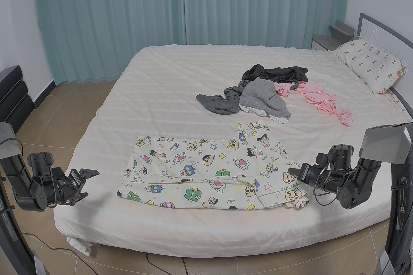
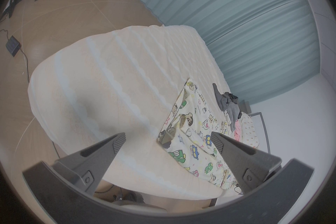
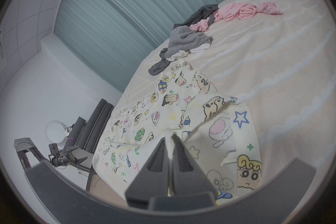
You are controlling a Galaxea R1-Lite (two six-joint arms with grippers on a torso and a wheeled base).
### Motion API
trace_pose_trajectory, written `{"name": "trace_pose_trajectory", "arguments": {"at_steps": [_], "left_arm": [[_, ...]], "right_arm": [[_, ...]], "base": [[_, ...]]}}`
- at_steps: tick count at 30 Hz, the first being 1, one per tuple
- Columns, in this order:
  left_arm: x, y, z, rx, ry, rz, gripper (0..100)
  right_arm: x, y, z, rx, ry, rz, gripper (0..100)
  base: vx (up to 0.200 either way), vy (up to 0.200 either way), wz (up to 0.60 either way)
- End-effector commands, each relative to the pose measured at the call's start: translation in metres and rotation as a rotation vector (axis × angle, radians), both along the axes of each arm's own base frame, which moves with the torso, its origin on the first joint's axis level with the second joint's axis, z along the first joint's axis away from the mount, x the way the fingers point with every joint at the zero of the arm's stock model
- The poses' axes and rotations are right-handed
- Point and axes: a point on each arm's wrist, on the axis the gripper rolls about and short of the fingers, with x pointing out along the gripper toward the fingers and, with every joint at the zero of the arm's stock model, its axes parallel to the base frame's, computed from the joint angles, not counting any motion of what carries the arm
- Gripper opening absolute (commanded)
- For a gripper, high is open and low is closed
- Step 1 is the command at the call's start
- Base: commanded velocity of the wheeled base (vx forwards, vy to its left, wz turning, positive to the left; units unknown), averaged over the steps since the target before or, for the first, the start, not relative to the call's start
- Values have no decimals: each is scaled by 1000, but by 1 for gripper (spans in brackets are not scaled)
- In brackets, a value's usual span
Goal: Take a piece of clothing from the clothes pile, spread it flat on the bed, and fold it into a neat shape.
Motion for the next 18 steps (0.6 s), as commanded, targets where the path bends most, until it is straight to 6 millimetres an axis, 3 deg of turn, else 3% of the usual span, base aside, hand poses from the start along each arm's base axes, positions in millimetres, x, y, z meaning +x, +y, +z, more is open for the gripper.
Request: {"name": "trace_pose_trajectory", "arguments": {"at_steps": [1,4,5,11,13,18], "left_arm": [[-1,-1,-4,-5,15,0,100],[-1,-1,-4,-5,15,0,100],[-1,-1,-4,-5,15,0,100],[-1,-1,-5,-6,17,0,100],[-1,-1,-5,-6,17,-2,100],[-1,-1,-5,-5,15,-2,100]], "right_arm": [[8,1,2,1,-3,-2,0],[14,-1,-9,-6,16,-14,0],[16,-1,-9,-9,13,-21,100],[16,-3,-22,-39,71,-60,100],[17,-8,-18,-48,59,-96,100],[14,-8,15,-59,-6,-143,100]], "base": [[0,0,0],[0,0,0],[0,0,0],[0,0,0],[0,0,0],[0,0,0]]}}
